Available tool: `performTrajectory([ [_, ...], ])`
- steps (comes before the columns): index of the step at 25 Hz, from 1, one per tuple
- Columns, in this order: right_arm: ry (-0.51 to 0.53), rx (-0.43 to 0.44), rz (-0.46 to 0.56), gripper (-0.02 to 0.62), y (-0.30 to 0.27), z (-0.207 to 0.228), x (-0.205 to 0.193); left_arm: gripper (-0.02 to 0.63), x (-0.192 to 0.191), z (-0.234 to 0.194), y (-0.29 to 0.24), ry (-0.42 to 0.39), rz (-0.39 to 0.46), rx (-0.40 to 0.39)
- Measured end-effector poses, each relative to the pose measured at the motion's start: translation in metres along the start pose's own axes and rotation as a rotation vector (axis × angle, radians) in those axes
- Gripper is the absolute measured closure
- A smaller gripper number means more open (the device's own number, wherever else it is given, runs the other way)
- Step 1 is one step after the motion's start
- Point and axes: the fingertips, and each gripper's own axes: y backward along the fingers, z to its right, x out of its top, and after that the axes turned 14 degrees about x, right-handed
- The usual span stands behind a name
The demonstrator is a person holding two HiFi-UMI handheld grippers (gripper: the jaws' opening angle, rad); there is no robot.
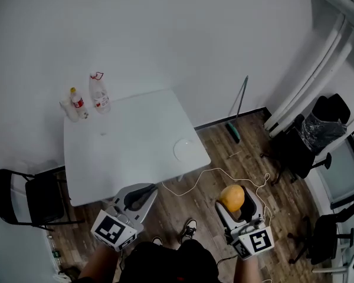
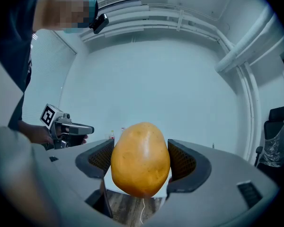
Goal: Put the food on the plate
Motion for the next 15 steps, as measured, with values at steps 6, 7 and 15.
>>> performTrajectory([
  [6, -0.025, 0.084, 0.051, 0.229, -0.041, 0.059, 0.003, 0.563, -0.005, -0.016, -0.055, 0.0, -0.032, 0.074],
  [7, -0.025, 0.098, 0.053, 0.229, -0.047, 0.072, 0.002, 0.563, -0.005, -0.018, -0.067, 0.003, -0.031, 0.089],
  [15, -0.03, 0.222, 0.022, 0.229, -0.099, 0.173, -0.007, 0.563, 0.006, -0.028, -0.157, 0.041, -0.043, 0.214],
])
